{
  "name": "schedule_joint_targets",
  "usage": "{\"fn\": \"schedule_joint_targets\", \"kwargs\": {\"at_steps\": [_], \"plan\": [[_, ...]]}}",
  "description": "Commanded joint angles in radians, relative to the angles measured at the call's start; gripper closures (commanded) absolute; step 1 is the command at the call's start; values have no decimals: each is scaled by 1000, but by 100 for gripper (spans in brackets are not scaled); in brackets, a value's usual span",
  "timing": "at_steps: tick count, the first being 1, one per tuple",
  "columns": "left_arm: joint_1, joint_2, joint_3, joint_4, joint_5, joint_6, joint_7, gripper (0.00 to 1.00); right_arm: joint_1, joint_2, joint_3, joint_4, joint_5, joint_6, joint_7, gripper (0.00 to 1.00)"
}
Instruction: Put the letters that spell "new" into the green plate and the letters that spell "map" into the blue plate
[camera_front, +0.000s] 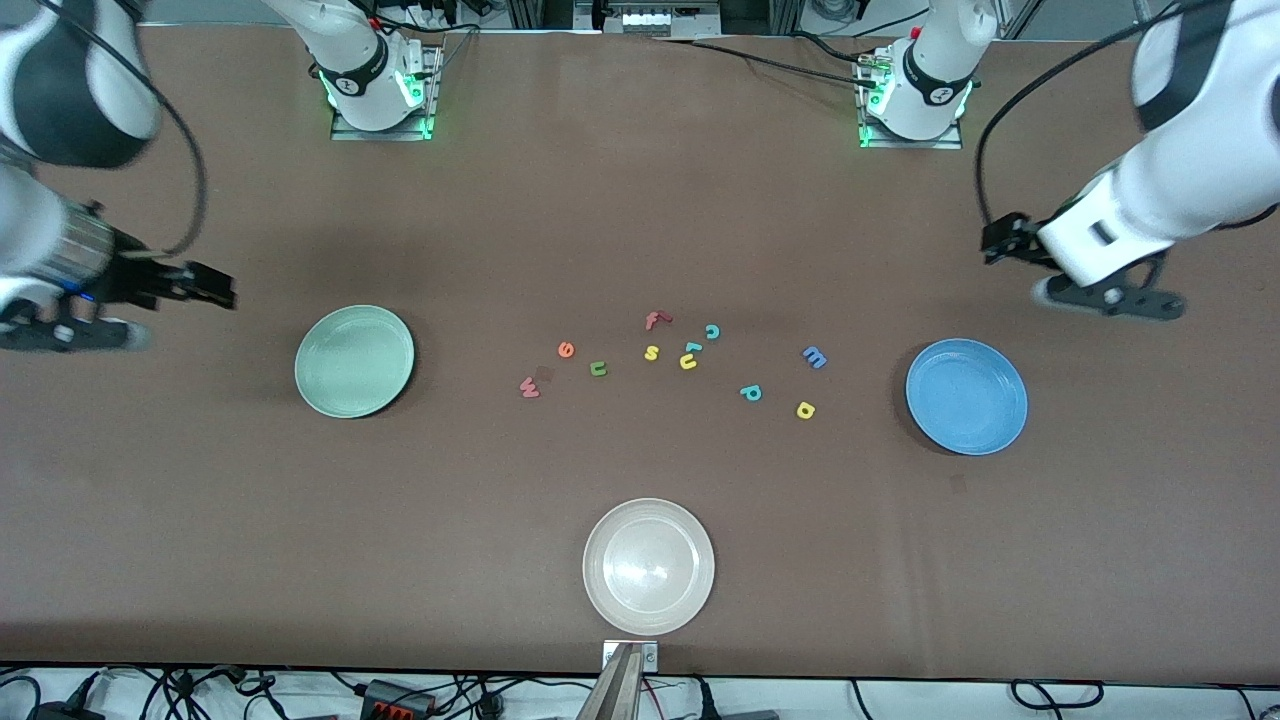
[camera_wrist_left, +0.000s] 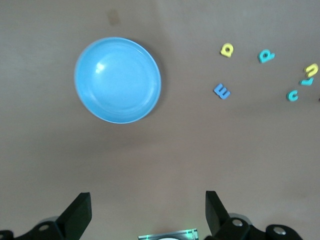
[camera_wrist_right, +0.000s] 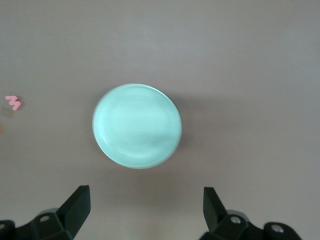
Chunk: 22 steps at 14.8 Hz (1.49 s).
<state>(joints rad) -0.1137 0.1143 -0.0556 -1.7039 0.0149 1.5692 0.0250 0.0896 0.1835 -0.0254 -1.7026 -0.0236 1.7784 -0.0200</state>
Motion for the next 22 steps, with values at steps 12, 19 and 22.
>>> {"fn": "schedule_joint_targets", "kwargs": {"at_steps": [12,19,22], "plan": [[-162,450,-9,83,8,509,81,0,351,379,-4,14,4,418,126,0],[-187,564,-10,69,7,681,79,0,417,556,-4,127,2,512,196,12],[-192,602,-16,69,7,716,79,2,432,557,-4,129,2,512,232,23]]}}
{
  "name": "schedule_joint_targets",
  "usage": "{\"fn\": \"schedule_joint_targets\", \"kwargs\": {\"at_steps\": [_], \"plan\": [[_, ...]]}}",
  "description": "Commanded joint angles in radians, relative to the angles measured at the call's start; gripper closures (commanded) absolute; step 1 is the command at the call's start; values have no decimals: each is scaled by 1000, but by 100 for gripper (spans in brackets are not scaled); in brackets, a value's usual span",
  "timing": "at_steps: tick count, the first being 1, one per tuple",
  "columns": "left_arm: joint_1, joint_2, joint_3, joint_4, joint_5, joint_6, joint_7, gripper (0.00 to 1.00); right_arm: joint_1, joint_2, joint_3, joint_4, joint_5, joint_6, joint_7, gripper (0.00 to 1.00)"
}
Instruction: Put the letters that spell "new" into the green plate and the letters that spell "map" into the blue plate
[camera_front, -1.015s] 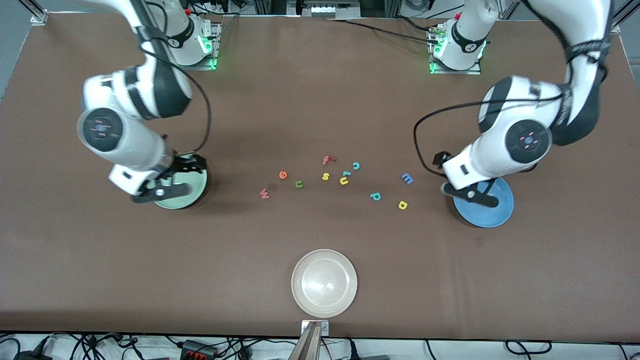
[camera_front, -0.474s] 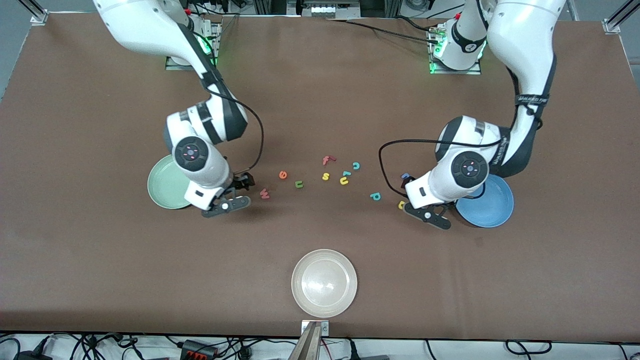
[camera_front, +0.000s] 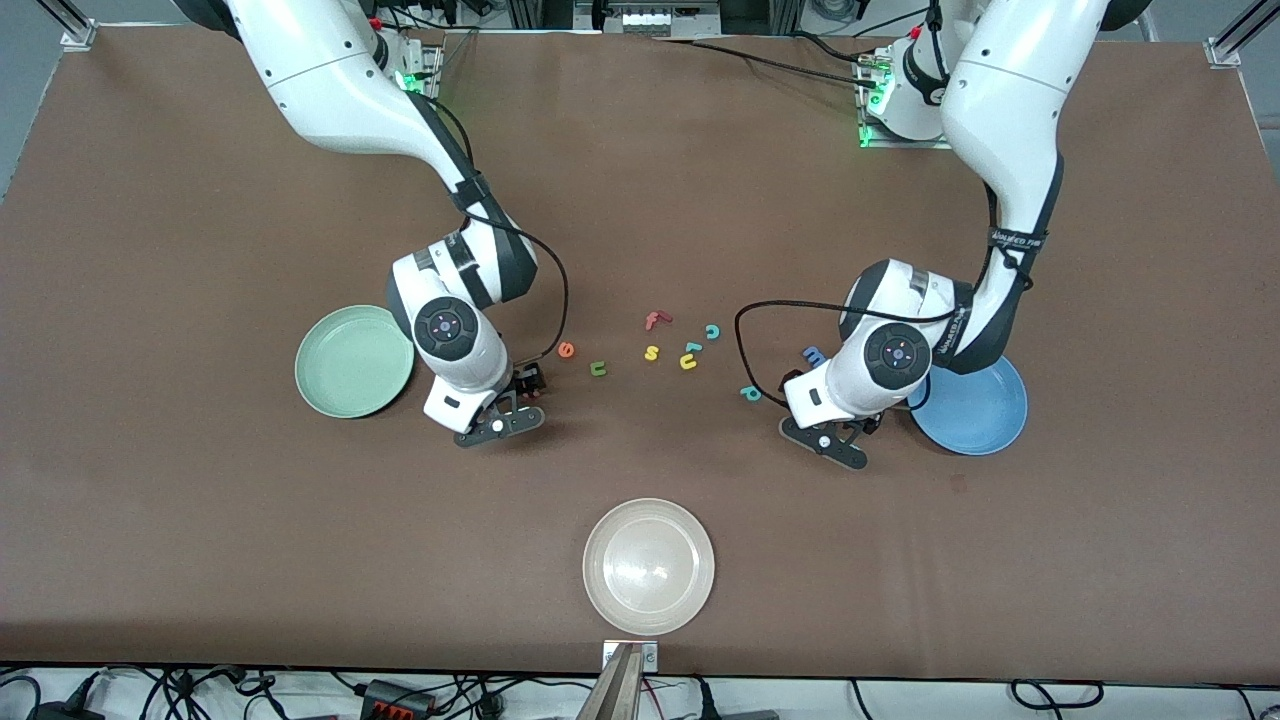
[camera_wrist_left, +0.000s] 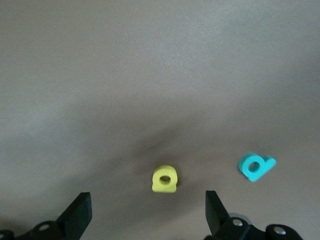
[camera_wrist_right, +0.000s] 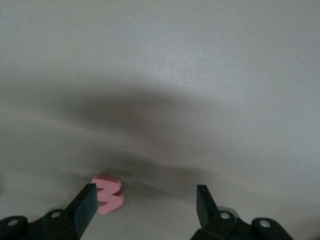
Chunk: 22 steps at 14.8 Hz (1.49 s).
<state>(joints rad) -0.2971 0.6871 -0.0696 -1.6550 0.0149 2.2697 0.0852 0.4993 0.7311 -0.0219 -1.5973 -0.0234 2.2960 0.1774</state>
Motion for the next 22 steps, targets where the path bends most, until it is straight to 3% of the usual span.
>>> {"fn": "schedule_joint_targets", "kwargs": {"at_steps": [1,5,7,10,12,15,19,22], "plan": [[-8,40,-13,18,7,17,19,6,28,19,-7,25,2,-4,54,28],[-10,60,-13,18,8,54,19,18,53,37,-7,36,3,-6,102,28],[-10,68,-13,18,8,56,19,37,54,34,-7,36,3,-9,100,28],[-8,68,-13,17,8,50,21,78,70,39,-7,34,3,-9,108,28],[-5,65,-13,12,10,45,21,93,70,39,-7,34,3,-9,120,28],[1,51,-13,15,14,9,16,95,70,47,-7,33,3,-9,120,31],[13,-43,2,27,23,-108,18,95,65,51,-7,28,5,-12,123,31],[88,-99,4,27,25,-209,79,93,67,51,-7,25,5,-15,143,37]]}}
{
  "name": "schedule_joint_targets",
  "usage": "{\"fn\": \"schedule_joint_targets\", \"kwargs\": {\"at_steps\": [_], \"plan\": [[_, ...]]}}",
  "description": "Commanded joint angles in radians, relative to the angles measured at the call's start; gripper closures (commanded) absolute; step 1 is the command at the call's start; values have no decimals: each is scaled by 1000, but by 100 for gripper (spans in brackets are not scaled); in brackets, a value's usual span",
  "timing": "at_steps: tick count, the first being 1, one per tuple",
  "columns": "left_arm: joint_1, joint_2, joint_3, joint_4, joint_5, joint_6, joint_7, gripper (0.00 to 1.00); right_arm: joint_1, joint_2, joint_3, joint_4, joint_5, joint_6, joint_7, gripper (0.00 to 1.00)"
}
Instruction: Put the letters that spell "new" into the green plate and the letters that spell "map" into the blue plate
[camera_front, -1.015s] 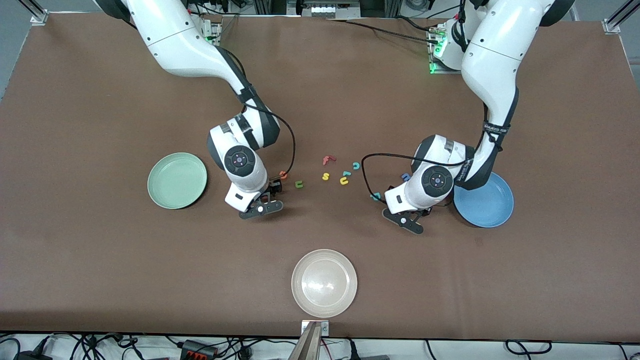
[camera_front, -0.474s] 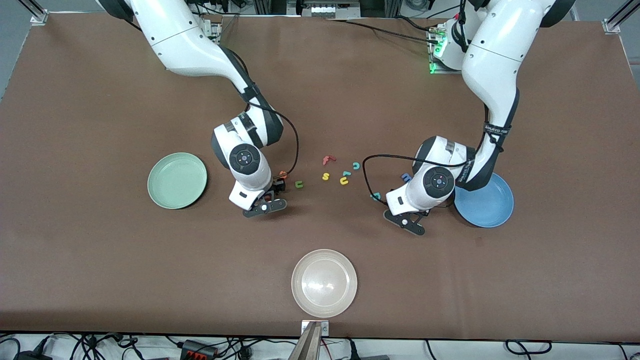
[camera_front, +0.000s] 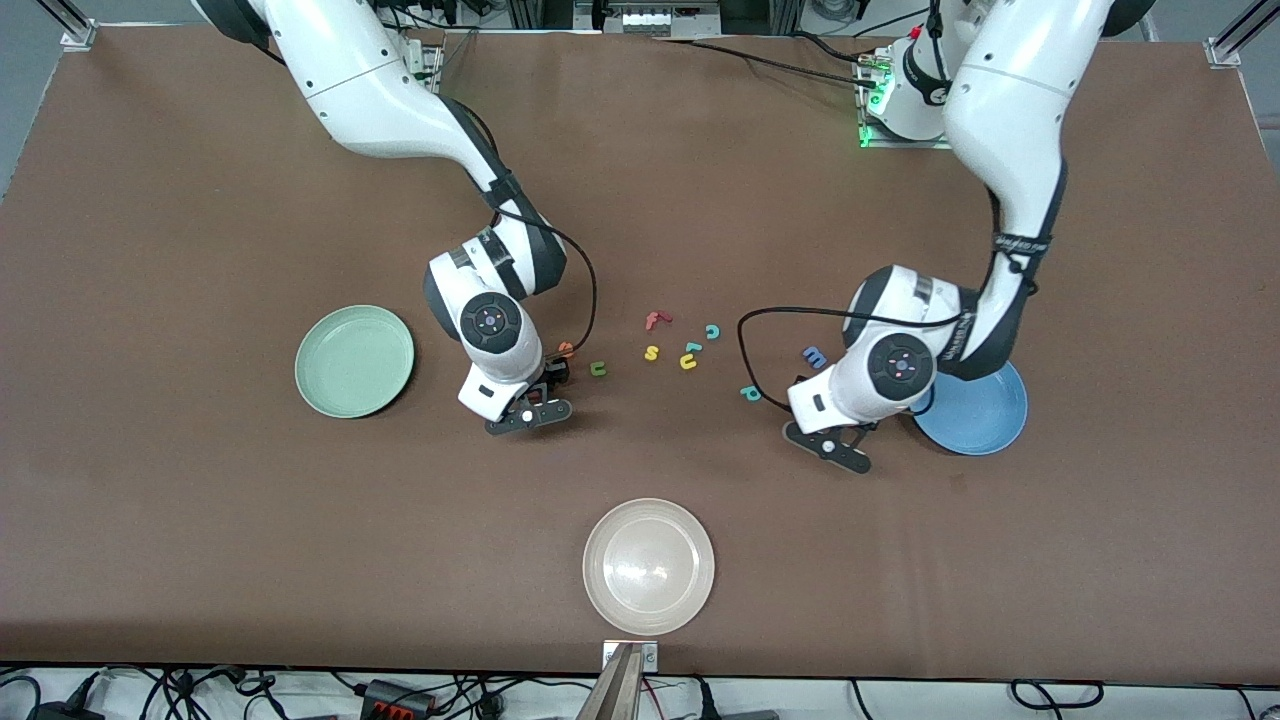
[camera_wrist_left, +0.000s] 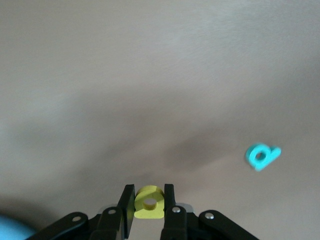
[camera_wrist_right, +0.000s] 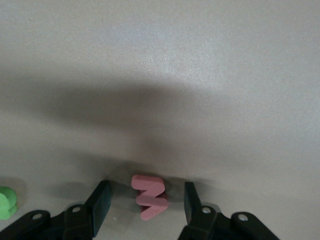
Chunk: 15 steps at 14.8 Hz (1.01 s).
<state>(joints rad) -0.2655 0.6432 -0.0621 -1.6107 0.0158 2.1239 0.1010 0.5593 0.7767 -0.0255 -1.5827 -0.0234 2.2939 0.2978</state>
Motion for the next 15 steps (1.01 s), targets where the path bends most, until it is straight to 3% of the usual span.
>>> {"fn": "schedule_joint_targets", "kwargs": {"at_steps": [1,2,5,8,11,14,15], "plan": [[93,-72,-4,-18,24,-88,113,93,7,6,-4,10,5,-14,21,44],[120,-82,-2,-18,26,-122,143,92,7,6,-4,10,5,-14,21,47],[198,-74,1,-35,113,-150,155,92,1,6,-4,10,5,-14,21,72],[244,-60,1,-84,119,-137,158,92,-2,4,-4,10,5,-13,17,87],[272,-36,1,-132,119,-67,158,92,-15,-45,-7,10,5,-55,9,91],[275,-33,1,-193,119,28,158,91,-80,-140,-11,6,3,-239,0,96],[275,-31,1,-193,119,28,158,87,-113,-169,-11,-11,-1,-281,-20,97]]}}
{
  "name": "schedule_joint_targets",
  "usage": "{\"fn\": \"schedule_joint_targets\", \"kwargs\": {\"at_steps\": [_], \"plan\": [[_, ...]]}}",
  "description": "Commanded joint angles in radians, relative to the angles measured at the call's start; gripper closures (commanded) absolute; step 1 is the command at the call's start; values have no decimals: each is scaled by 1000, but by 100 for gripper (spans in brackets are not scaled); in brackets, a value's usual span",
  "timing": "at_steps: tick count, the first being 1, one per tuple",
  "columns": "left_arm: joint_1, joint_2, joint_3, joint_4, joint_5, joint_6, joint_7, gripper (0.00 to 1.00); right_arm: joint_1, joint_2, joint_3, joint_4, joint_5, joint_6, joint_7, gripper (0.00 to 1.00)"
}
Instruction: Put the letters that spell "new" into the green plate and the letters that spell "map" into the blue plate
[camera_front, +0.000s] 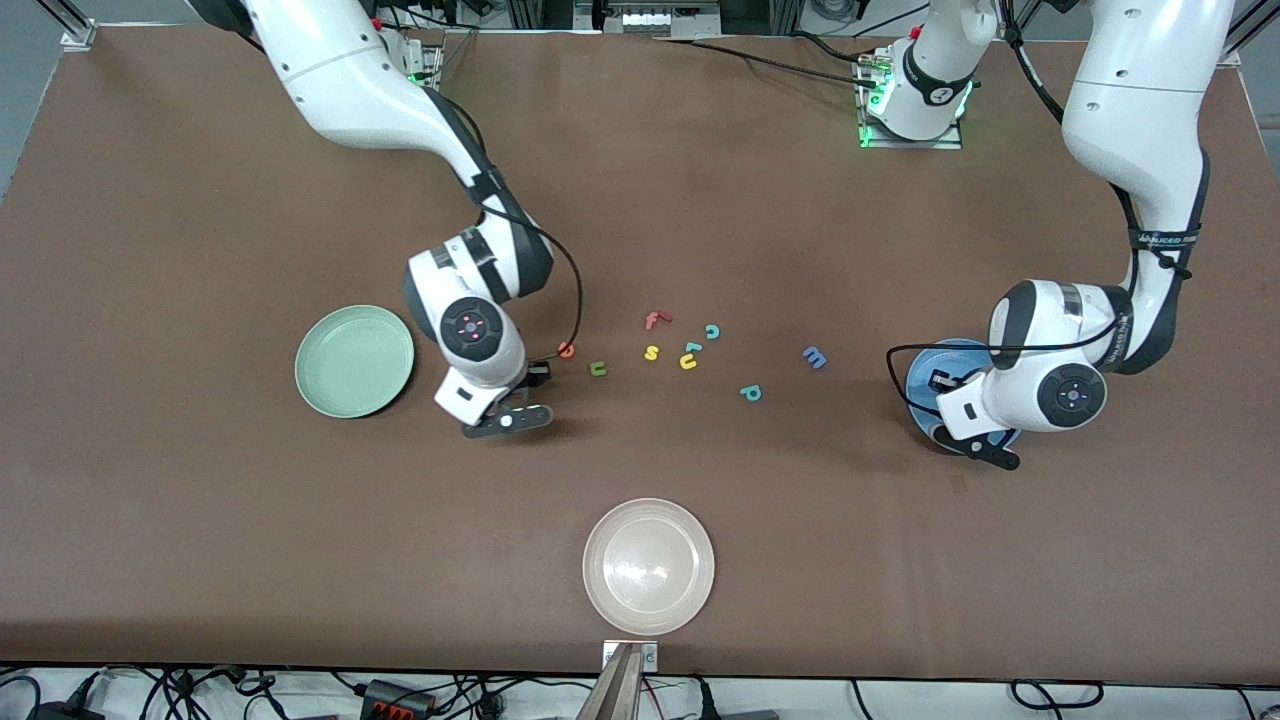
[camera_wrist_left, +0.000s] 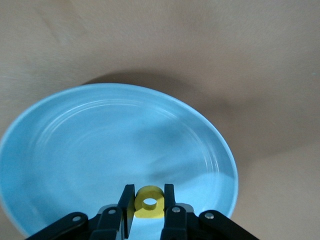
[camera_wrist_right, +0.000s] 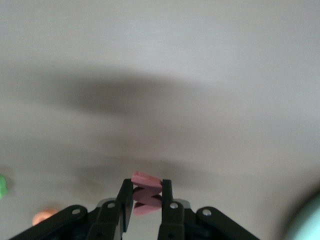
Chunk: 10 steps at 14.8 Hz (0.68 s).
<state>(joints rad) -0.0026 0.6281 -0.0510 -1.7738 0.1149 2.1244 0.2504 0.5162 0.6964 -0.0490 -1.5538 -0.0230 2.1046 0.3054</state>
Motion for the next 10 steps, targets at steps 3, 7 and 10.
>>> {"fn": "schedule_joint_targets", "kwargs": {"at_steps": [3,7,10], "plan": [[12,-21,-12,-29,20,22,9,16,-178,-158,11,-139,-11,-107,-147,97],[-5,-74,-47,11,19,-75,-13,0,-254,-234,9,-293,-18,-63,-218,97],[-4,-82,-99,74,6,-155,-97,0,-275,-291,1,-422,-35,38,-247,96]]}}
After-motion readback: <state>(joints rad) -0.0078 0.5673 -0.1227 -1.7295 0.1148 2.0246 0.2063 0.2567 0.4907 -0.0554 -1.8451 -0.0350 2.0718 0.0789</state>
